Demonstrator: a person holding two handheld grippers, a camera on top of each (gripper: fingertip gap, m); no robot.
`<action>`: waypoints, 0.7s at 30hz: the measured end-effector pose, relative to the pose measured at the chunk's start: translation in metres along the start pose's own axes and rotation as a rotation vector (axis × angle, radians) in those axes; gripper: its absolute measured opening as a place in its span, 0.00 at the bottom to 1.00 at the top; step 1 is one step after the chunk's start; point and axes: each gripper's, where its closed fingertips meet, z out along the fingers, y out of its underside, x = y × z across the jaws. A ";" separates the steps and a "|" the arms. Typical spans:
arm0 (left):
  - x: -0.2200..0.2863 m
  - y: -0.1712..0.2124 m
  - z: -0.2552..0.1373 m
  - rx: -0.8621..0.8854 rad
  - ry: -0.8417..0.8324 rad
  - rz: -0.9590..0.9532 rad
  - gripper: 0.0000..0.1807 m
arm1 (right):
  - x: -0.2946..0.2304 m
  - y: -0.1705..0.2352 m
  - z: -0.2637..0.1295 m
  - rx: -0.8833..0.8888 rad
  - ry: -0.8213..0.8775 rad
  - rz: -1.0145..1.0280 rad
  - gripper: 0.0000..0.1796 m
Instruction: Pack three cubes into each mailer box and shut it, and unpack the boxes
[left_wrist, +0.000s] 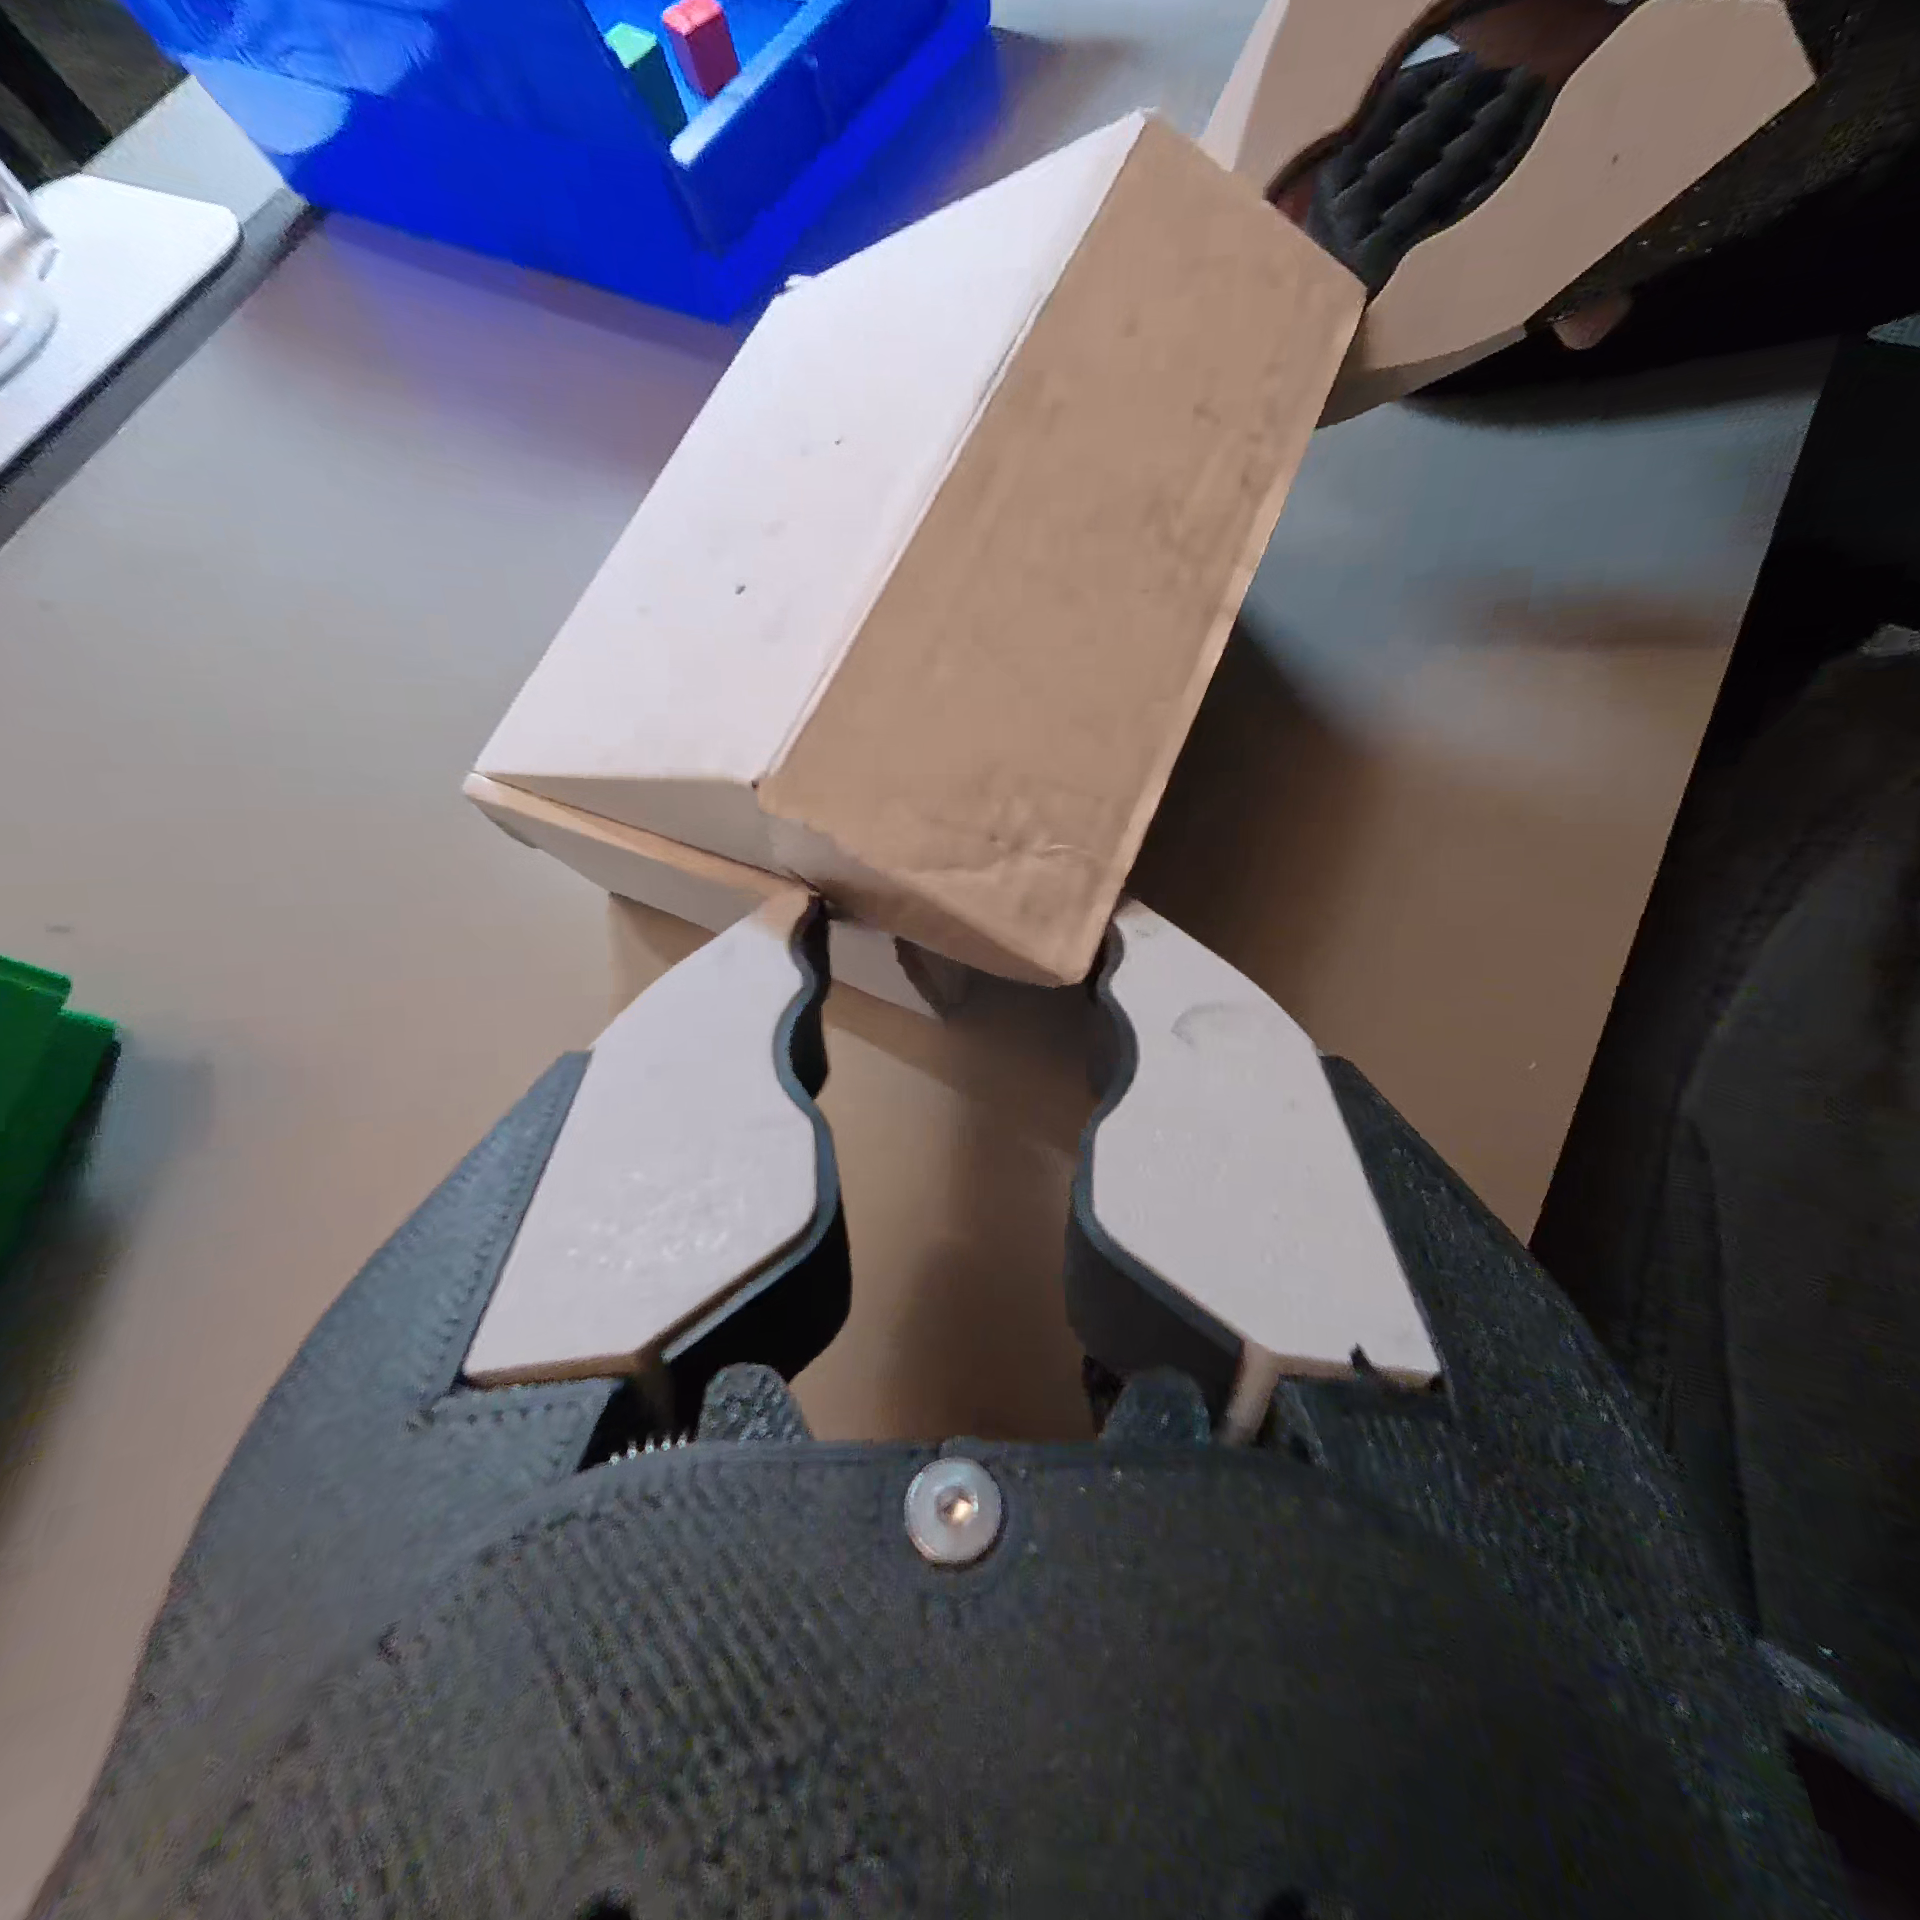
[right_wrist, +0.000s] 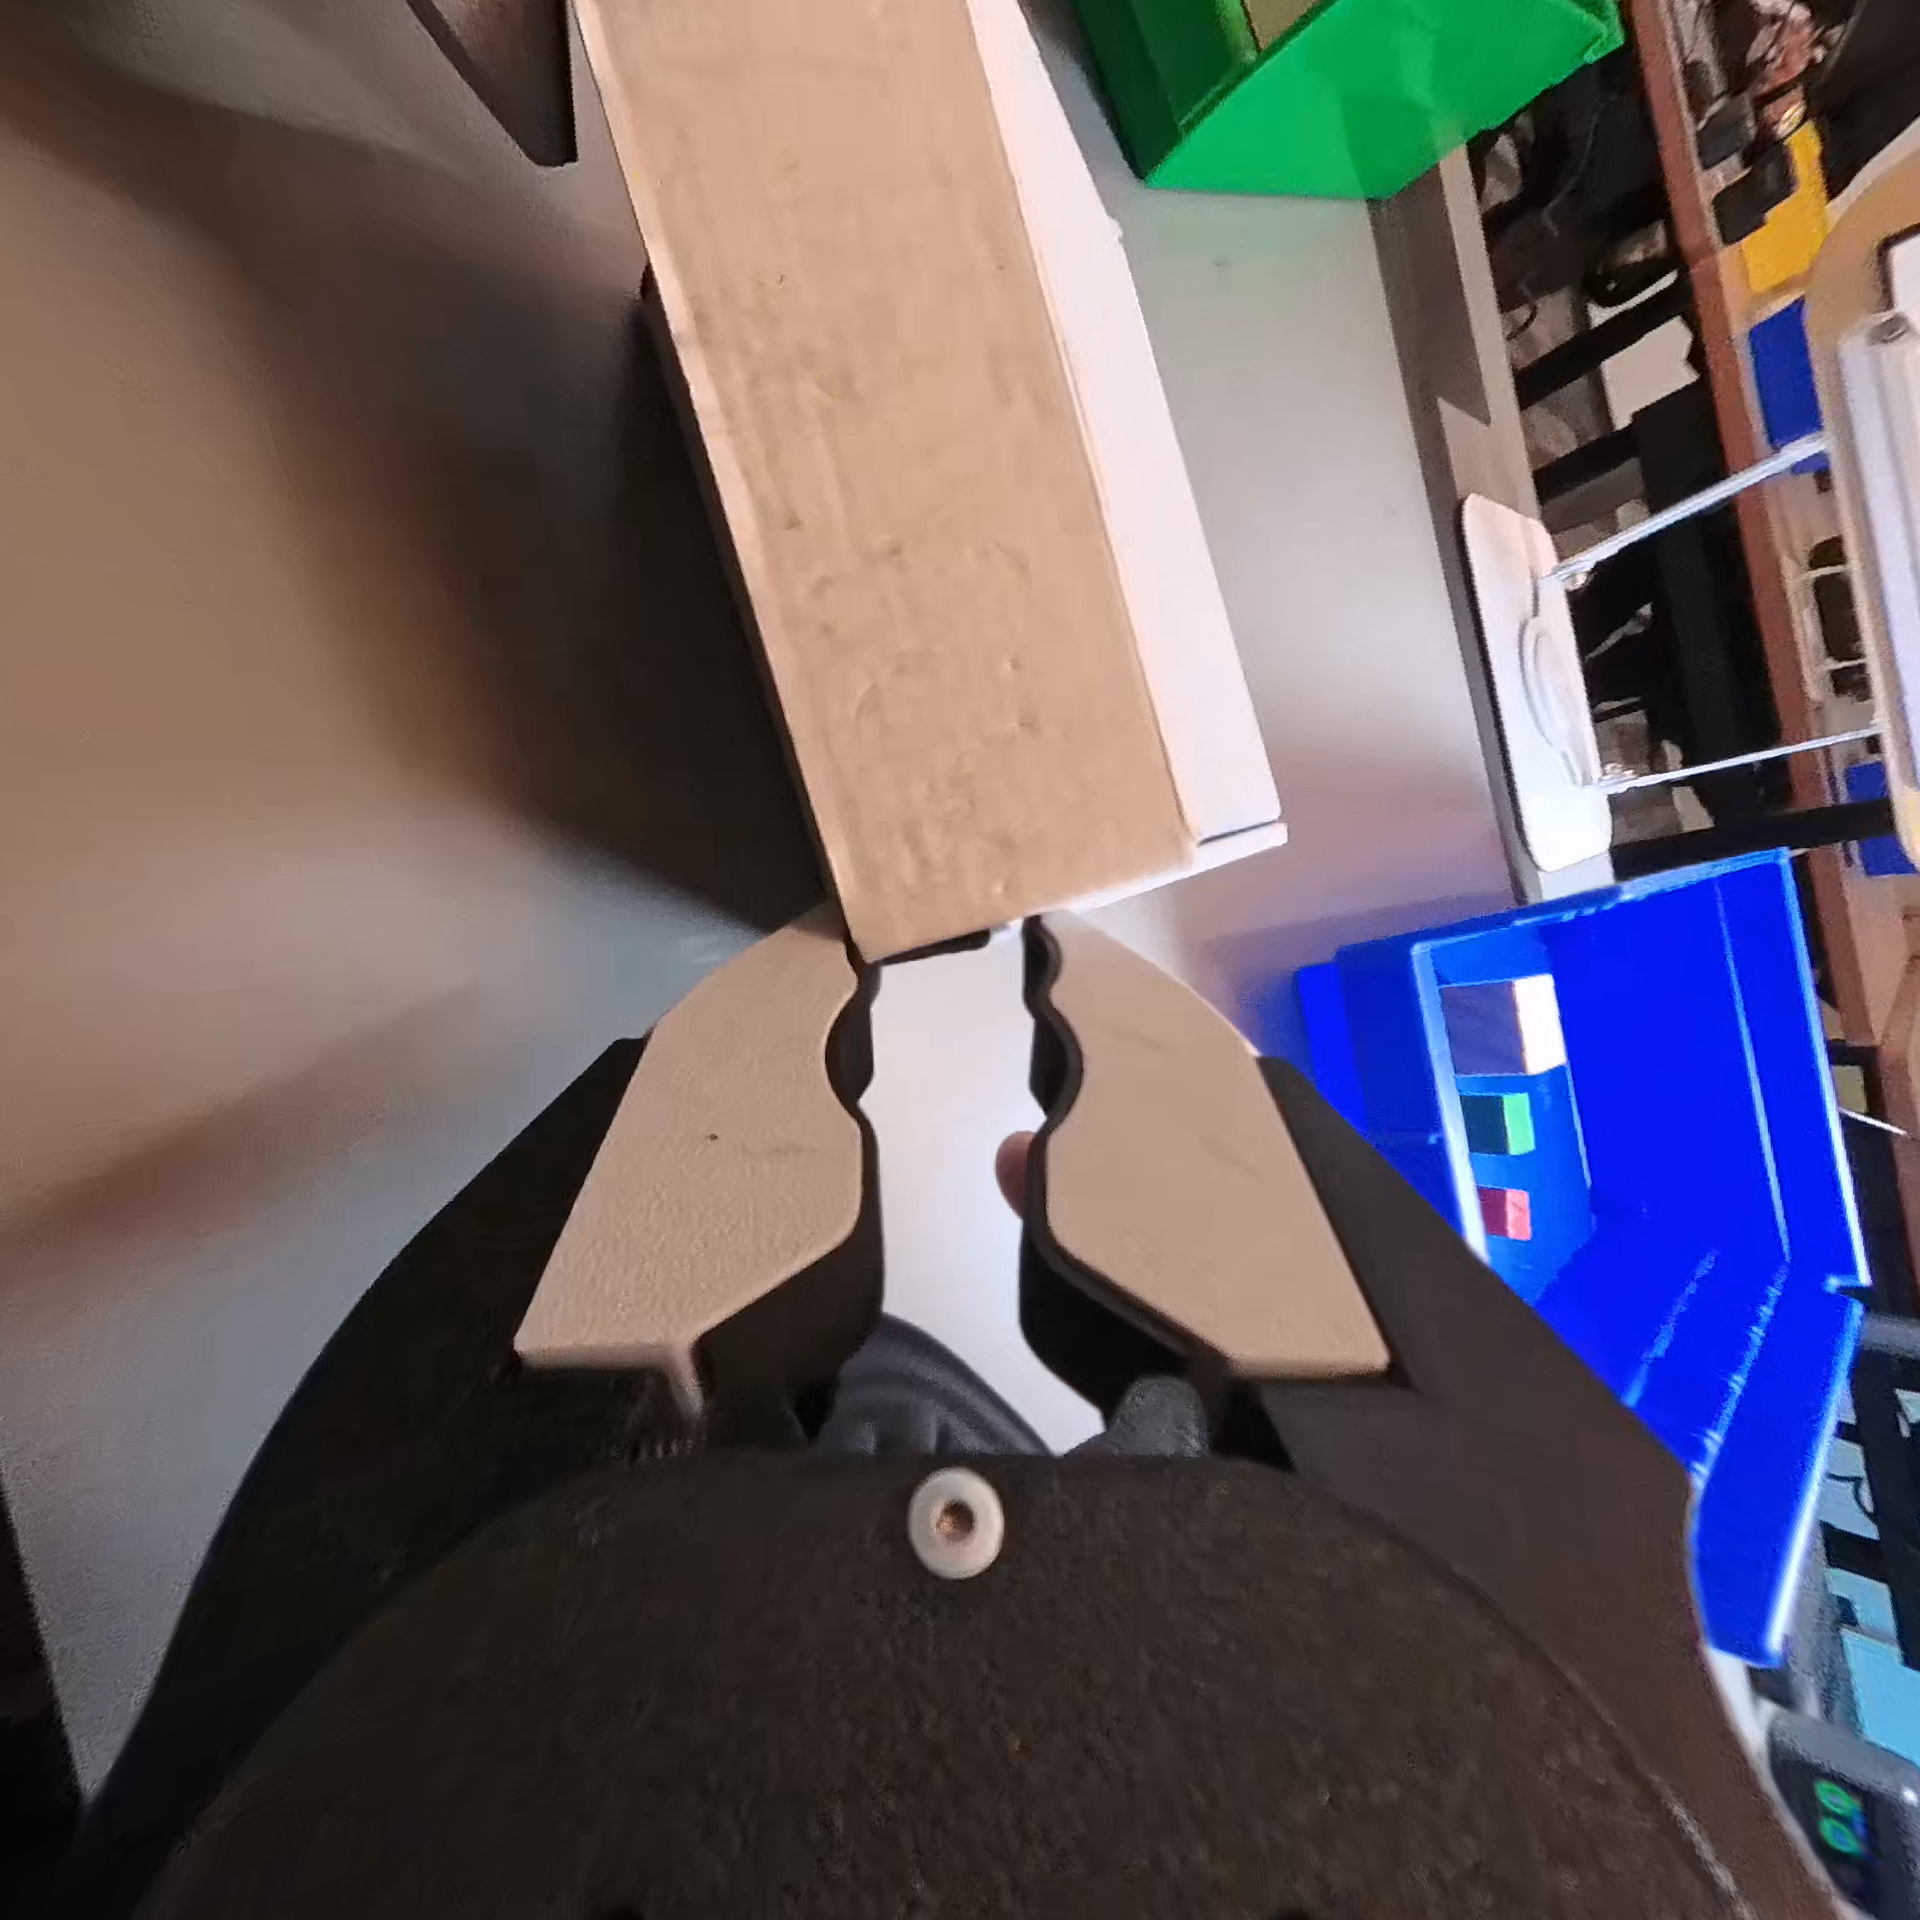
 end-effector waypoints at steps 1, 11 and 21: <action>-0.001 0.000 -0.001 -0.019 0.004 -0.012 0.22 | -0.001 0.000 0.000 -0.008 -0.004 0.014 0.11; 0.005 0.004 -0.021 -0.117 0.194 -0.192 0.16 | -0.012 -0.004 -0.013 -0.022 -0.212 0.181 0.17; -0.012 -0.012 -0.027 0.158 -0.151 0.086 0.38 | 0.011 -0.017 -0.005 0.089 0.099 -0.022 0.50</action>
